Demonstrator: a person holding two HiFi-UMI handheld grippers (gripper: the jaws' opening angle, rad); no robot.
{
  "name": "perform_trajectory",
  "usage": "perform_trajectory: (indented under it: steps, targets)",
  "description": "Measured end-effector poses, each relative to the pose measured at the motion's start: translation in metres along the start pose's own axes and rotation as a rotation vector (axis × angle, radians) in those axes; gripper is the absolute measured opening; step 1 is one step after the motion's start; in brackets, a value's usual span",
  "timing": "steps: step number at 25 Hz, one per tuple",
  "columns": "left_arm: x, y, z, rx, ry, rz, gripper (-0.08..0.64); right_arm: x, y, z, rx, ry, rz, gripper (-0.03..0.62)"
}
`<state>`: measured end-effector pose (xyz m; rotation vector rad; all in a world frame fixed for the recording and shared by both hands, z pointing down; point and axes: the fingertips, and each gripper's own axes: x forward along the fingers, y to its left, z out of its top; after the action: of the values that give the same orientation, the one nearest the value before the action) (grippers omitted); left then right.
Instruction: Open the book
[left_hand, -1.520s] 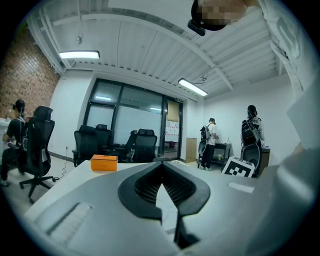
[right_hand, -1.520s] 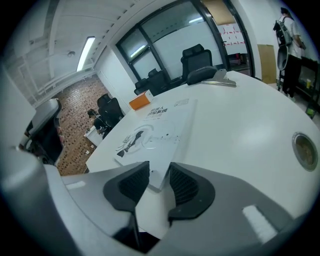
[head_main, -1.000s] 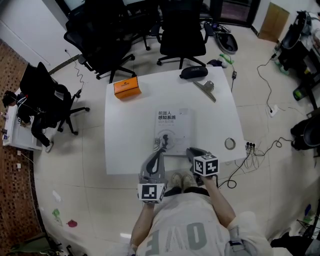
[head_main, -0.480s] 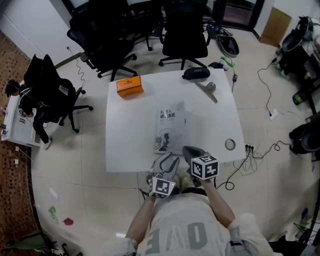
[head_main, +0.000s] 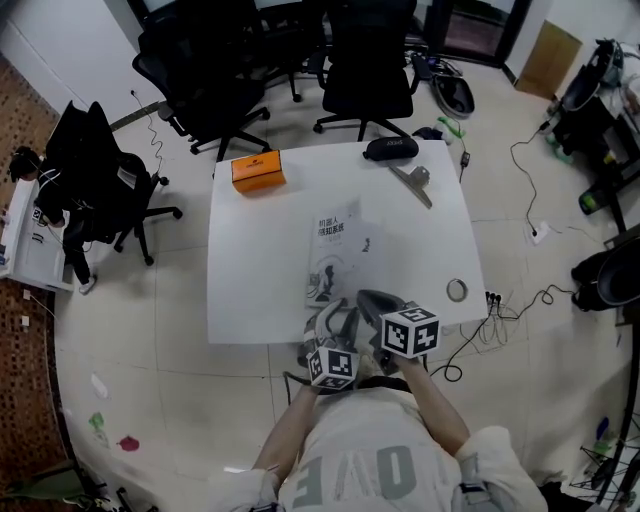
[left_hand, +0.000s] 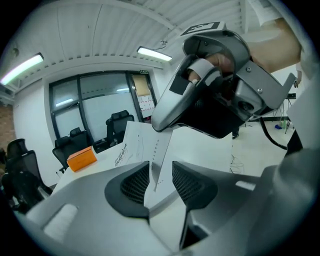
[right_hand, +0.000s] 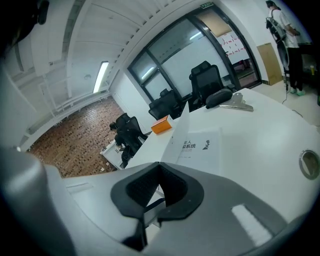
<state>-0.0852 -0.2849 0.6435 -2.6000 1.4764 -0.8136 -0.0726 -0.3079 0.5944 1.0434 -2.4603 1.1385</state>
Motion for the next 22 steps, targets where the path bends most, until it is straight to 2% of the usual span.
perform_trajectory:
  steps: [2,5,11,16,18,19,22]
  targets:
    - [0.001,0.007,0.007,0.010,-0.023,0.033,0.138,0.002,0.005,0.003,0.008,-0.003,0.014,0.005]
    - [0.000,0.020,0.017,0.019,-0.056,0.092,0.086,0.003,0.010,0.009,0.017,-0.011,0.027,0.005]
    - [-0.007,0.033,0.023,0.007,-0.066,0.163,0.008,0.002,0.019,0.016,-0.050,-0.010,0.033,0.043]
    - [-0.007,0.041,0.025,-0.025,-0.064,0.173,0.005,-0.001,0.024,0.023,-0.048,-0.057,0.061,0.054]
    - [-0.008,0.043,0.025,-0.046,-0.066,0.180,0.005,-0.006,0.023,0.027,-0.065,-0.077,0.044,0.050]
    - [-0.010,0.046,0.026,-0.066,-0.069,0.189,0.005,-0.009,0.021,0.027,-0.076,-0.084,0.026,0.010]
    - [-0.018,0.059,0.028,-0.158,-0.090,0.232,0.005,-0.015,0.009,0.025,-0.087,-0.089,-0.016,0.003]
